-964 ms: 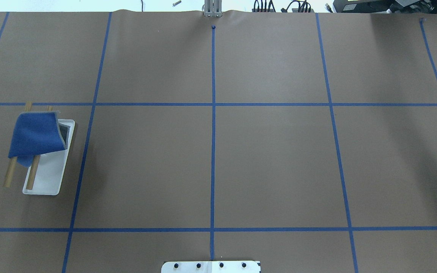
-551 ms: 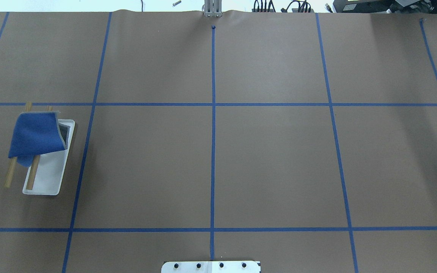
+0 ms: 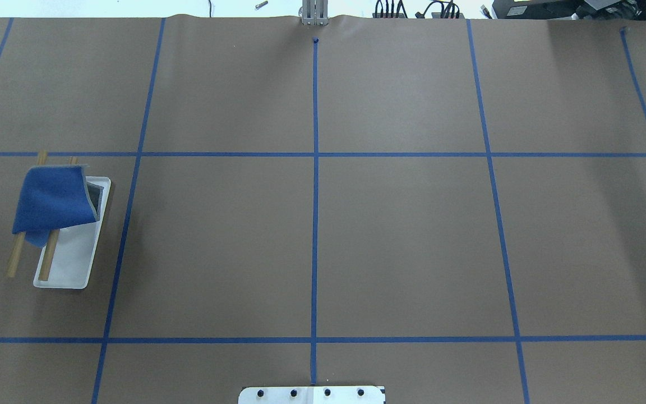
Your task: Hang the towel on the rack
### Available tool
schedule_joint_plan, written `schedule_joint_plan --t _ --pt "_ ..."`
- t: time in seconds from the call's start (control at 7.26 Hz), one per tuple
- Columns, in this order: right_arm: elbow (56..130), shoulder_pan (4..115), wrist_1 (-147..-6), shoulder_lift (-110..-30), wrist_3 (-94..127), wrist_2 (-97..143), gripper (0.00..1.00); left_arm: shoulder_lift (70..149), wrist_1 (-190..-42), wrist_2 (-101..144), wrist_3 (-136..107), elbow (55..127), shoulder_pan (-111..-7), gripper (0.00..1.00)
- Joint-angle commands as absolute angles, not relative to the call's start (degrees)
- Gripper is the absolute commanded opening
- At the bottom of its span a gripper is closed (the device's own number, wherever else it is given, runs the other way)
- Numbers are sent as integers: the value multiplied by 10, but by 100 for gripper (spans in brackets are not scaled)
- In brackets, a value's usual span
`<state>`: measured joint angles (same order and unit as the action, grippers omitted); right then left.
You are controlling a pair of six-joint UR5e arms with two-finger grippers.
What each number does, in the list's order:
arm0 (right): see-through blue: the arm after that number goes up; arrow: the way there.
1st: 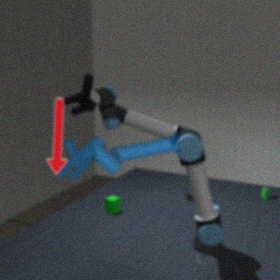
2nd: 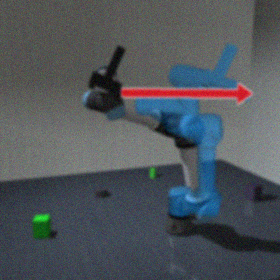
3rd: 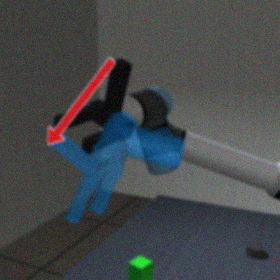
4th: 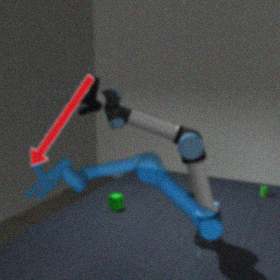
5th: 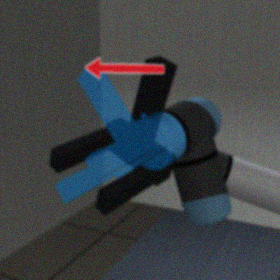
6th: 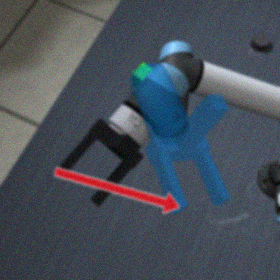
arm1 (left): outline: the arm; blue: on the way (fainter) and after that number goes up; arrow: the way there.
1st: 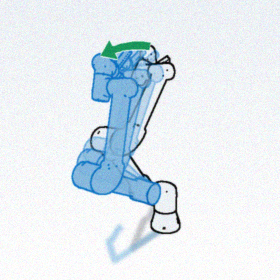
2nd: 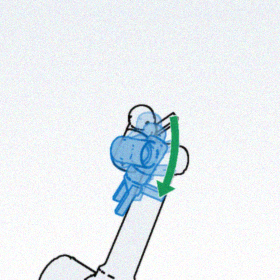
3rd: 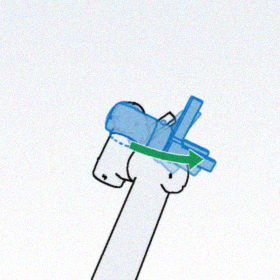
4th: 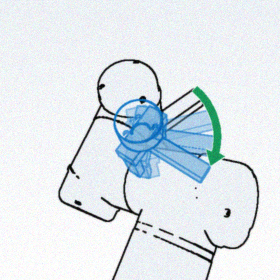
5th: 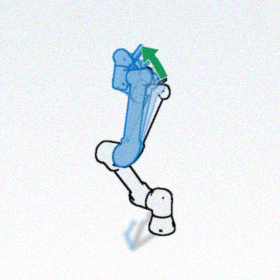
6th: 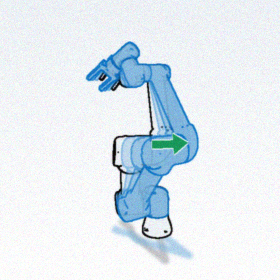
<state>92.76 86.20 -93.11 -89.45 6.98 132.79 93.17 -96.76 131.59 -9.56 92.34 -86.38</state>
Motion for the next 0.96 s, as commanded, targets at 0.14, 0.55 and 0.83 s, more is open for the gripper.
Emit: schedule_joint_plan --t 0.14,0.55,0.83 --pt "904 871 -933 -896 5 1327 100 936 -940 1338 -75 909 -880 99" --pt "899 898 -936 -885 63 1326 100 933 -941 1337 -75 909 -880 99" --pt "907 904 -938 -889 72 1326 100 933 -941 1337 -75 909 -880 99"
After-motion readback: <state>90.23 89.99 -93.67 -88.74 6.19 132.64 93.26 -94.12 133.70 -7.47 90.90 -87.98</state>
